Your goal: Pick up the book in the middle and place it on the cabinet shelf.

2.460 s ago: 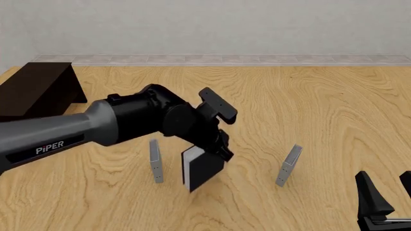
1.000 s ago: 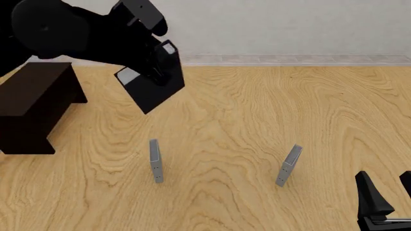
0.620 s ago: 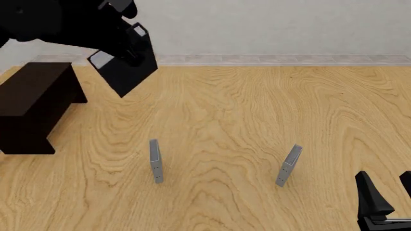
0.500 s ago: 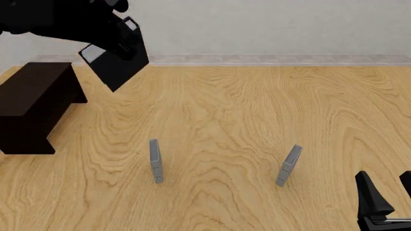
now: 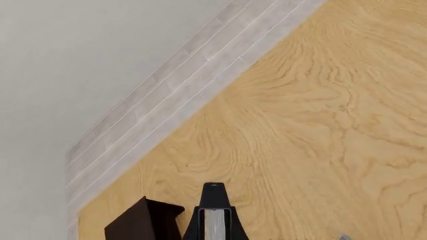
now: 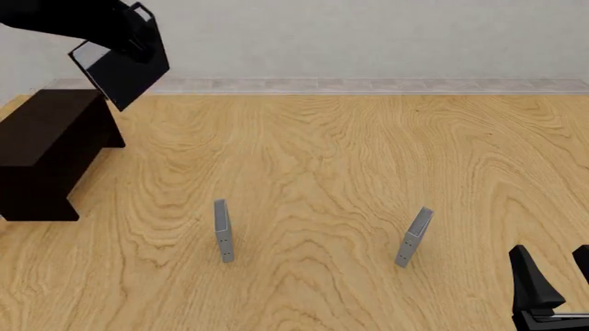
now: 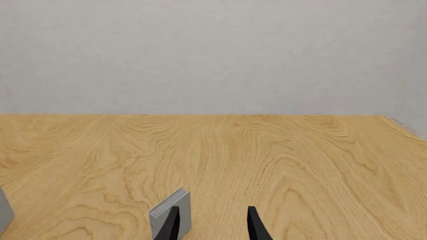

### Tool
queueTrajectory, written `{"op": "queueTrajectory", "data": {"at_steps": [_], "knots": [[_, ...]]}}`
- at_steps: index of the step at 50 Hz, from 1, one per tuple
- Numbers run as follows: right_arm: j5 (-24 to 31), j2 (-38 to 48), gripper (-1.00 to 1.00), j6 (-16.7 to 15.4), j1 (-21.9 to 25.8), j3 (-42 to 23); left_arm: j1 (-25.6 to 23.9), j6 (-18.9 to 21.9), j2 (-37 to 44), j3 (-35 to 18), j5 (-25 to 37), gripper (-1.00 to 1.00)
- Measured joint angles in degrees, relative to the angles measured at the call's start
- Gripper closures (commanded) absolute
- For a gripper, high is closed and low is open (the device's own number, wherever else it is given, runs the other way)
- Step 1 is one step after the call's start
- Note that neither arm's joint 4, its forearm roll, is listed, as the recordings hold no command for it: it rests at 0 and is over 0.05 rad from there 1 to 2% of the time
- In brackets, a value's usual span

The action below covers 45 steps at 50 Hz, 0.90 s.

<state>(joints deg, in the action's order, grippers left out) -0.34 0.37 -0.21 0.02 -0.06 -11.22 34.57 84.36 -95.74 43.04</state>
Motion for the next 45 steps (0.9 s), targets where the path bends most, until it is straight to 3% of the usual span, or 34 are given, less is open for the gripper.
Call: {"op": "queueTrajectory", "data": {"at_steps": [45], "knots": [[0.0,0.0,-1.0,0.0,0.0,0.0,15.94,0.75,3.51,-3.87,-5.52,1.0]]}}
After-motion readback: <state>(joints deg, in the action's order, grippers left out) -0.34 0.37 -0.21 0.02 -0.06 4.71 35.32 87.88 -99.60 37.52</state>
